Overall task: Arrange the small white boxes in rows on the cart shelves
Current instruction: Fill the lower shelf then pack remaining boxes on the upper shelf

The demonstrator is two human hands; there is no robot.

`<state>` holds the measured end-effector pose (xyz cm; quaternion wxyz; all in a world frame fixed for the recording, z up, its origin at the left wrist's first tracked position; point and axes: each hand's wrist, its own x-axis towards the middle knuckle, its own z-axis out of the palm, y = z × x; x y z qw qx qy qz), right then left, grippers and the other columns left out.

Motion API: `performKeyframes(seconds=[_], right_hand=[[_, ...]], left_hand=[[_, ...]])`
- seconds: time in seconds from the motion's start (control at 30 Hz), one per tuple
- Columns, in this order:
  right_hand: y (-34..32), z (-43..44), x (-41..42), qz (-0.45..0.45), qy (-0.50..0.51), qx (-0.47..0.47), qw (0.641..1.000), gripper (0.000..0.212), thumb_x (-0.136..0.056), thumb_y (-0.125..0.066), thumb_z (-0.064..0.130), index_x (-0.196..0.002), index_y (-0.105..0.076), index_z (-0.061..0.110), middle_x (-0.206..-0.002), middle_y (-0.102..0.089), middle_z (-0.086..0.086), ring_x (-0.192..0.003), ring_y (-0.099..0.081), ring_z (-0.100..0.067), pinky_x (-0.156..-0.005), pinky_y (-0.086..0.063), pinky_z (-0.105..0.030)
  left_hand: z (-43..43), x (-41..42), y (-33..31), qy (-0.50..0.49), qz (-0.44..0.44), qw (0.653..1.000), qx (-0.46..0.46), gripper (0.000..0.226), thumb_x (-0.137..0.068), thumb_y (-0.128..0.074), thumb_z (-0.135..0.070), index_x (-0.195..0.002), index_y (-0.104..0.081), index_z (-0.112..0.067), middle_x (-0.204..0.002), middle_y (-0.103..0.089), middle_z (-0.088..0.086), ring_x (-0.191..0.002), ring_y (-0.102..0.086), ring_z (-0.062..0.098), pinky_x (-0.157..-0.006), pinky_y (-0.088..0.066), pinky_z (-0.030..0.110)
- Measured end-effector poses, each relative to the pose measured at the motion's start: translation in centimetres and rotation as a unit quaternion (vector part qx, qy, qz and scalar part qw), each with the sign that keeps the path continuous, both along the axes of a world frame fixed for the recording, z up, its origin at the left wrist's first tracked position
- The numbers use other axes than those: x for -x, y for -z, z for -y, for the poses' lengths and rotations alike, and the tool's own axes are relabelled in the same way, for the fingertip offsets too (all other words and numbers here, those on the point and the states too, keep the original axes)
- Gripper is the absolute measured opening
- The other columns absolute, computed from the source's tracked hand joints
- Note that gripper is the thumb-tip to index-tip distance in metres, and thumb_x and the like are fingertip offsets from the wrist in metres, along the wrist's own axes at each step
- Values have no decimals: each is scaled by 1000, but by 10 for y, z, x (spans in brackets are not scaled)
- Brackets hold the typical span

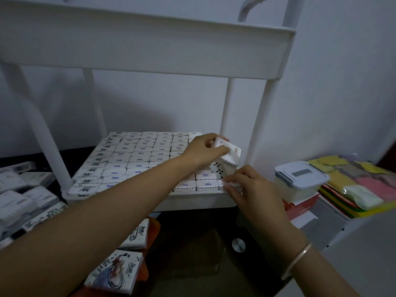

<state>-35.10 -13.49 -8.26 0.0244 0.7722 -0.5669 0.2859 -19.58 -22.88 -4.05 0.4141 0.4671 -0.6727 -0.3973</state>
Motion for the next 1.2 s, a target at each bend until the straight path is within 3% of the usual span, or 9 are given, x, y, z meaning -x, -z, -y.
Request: performKeyframes(seconds=[0.13, 0.2, 0.3, 0.47, 0.67, 0.77, 0.87, 1.07, 1.2], right_hand=[[2, 0, -1, 6, 4, 5, 1000, 22, -89, -61, 38, -107, -70, 28, -109, -59, 10, -92, -61, -8, -63, -39, -8], [3, -1, -1, 9, 3, 10, 1000, 22, -89, -62, 37, -107, -70, 28, -109, -58, 10, -89, -61, -9, -63, -43, -13], [3, -2, -1, 7, 4, 13, 1000, 23, -90, -62, 36, -110, -69, 27, -111, -58, 9, -81, -60, -7, -63, -44, -15], [4, -5, -1, 18, -1, 16, 1000, 21, -90, -63, 31, -110, -68, 25, -109, -59, 8, -77, -60, -8, -65, -52, -27], [11, -7, 1, 55, 18, 8, 998, 23, -89, -62, 26, -111, -55, 30, -100, -64, 9, -67, -54, 1, -57, -36, -8], [11, -10, 0, 53, 26, 17, 998, 22, -90, -61, 23, -109, -54, 30, -89, -62, 12, -63, -55, 0, -53, -34, -7], [9, -13, -1, 71, 42, 17, 996, 21, -92, -57, 24, -110, -52, 32, -87, -59, 18, -62, -52, 6, -52, -33, -5], [3, -18, -14, 89, 29, 12, 996, 24, -94, -56, 19, -114, -49, 30, -108, -64, 5, -74, -56, -2, -58, -33, -6], [-6, -25, -44, 110, -15, 25, 994, 23, -93, -59, 19, -111, -53, 32, -116, -64, 6, -80, -55, 0, -69, -33, -3]], left_hand=[[4, 4, 1, -81, -42, 995, -31, 20, -80, -73, -32, -92, -58, -26, -90, -61, -11, -80, -62, 5, -50, -44, 13], [4, 7, 4, -97, -59, 993, -23, 25, -78, -75, -28, -93, -55, -26, -92, -64, -6, -81, -64, 7, -56, -49, 18], [-2, 10, 6, -29, -46, 998, -33, 44, -78, -74, -16, -115, -54, -27, -97, -64, 3, -88, -69, 21, -78, -59, 37], [-8, 5, 5, 26, 141, 988, 59, 33, -74, -74, -21, -105, -64, -29, -99, -67, -8, -87, -64, 9, -78, -52, 23], [-12, -7, -11, 72, 289, 946, 128, 43, -79, -73, -25, -122, -63, -27, -116, -64, -7, -86, -57, 3, -77, -45, 16], [-19, 1, -11, 95, 375, 905, 174, 45, -83, -68, -33, -127, -62, -27, -123, -65, -7, -95, -61, 10, -87, -46, 24], [-22, 5, -5, 96, 432, 877, 189, 40, -88, -58, -36, -126, -62, -27, -121, -66, -4, -104, -62, 18, -82, -43, 25], [-38, -8, -3, 72, 431, 880, 188, 29, -92, -46, -16, -110, -68, -20, -102, -65, 5, -107, -56, 26, -91, -37, 29], [-77, -47, -9, 36, 357, 915, 183, 37, -92, -46, -10, -124, -61, -21, -127, -60, 0, -121, -49, 20, -104, -37, 39]])
